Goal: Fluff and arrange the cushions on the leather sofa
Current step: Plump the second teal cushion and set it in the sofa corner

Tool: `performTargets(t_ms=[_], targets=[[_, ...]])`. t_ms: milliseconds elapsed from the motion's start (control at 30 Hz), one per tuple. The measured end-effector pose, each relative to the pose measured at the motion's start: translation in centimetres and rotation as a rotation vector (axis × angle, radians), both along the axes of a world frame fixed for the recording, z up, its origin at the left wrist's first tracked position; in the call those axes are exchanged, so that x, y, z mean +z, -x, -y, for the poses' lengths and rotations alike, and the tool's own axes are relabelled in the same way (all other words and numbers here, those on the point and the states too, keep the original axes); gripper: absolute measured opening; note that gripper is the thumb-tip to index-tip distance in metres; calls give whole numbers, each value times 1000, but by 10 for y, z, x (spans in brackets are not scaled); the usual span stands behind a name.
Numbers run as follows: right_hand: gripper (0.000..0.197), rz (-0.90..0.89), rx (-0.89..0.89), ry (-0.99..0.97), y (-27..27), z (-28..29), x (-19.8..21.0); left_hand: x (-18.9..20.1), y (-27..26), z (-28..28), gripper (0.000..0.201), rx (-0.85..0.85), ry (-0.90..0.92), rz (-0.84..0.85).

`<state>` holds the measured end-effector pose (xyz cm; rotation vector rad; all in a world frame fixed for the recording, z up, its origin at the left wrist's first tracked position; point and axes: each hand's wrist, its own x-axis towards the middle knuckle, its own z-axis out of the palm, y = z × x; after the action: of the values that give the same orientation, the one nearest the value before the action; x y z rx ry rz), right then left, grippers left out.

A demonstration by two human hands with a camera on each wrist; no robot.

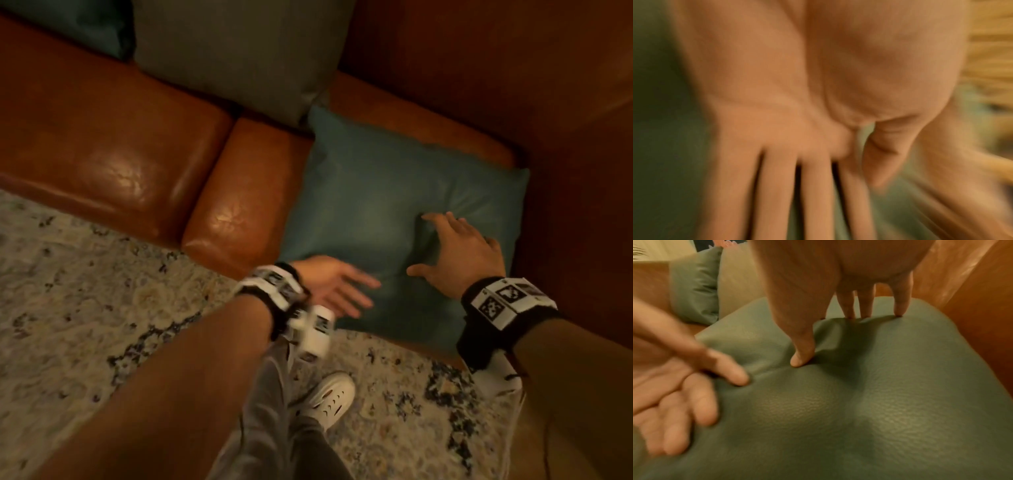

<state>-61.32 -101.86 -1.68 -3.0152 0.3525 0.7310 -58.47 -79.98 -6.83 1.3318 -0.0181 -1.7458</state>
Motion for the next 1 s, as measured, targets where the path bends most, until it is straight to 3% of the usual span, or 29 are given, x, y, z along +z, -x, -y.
performTargets(t_ms=[100, 133, 167, 200, 233, 267, 367, 400, 467, 500, 567, 600, 633, 667, 700, 733, 800, 833, 867, 933, 1000], targets=[[93, -5, 17, 7, 4, -3, -3, -74, -7, -125, 49, -160, -351, 127], [92, -8, 17, 15, 5, -5, -5, -83, -7, -160, 56, -370, -489, 266], [92, -5, 5, 17, 5, -6, -7, -87, -11, -184, 62, -484, -654, 321], [92, -1, -13, 12, 5, -7, -9, -81, -12, -194, 50, -484, -745, 406], [92, 2, -22, 10, 3, -9, -10, -61, -14, -189, 36, -576, -780, 435], [92, 4, -21, 15, 2, -11, -11, -42, -18, -165, 31, -578, -698, 352], [93, -6, -15, 30, 2, -16, -11, 10, -36, -76, 19, -146, -51, -21], [93, -5, -16, 26, 2, -16, -11, 25, -42, -51, 26, 44, 106, -95], [93, -7, -12, 16, 3, -10, -8, 27, -60, -25, 43, 445, 192, -198], [93, -9, -10, 7, 3, -8, -7, 22, -63, -29, 41, 539, 142, 9], [92, -20, -2, -15, 3, -6, -4, -2, -59, -59, 35, 603, -171, 484], [92, -26, -3, -26, 3, -7, -3, -8, -50, -76, 34, 569, -306, 403], [91, -33, -11, -34, 3, -7, -3, -18, -49, -91, 34, 569, -400, 528], [91, -35, -23, -44, 4, -8, -2, -22, -48, -99, 33, 766, -610, 336], [91, -33, -26, -53, 4, -8, -3, -26, -51, -100, 29, 995, -659, 208], [91, -35, -22, -54, 5, -7, -3, -21, -52, -97, 23, 1226, -567, 78], [92, -59, -20, -58, 6, -7, -1, 13, -54, -73, 22, 1334, -143, -95], [91, -65, -28, -71, 3, -8, 1, 20, -60, -52, 29, 1284, 55, -219], [87, -47, -45, -96, 0, -10, 5, 41, -64, -23, 37, 1107, 153, -263], [69, 135, -93, -131, -10, -7, 11, 51, -70, 30, 55, 829, 244, -243], [60, 253, -127, -101, -18, 6, 14, 37, -83, 51, 69, 843, 128, -216]])
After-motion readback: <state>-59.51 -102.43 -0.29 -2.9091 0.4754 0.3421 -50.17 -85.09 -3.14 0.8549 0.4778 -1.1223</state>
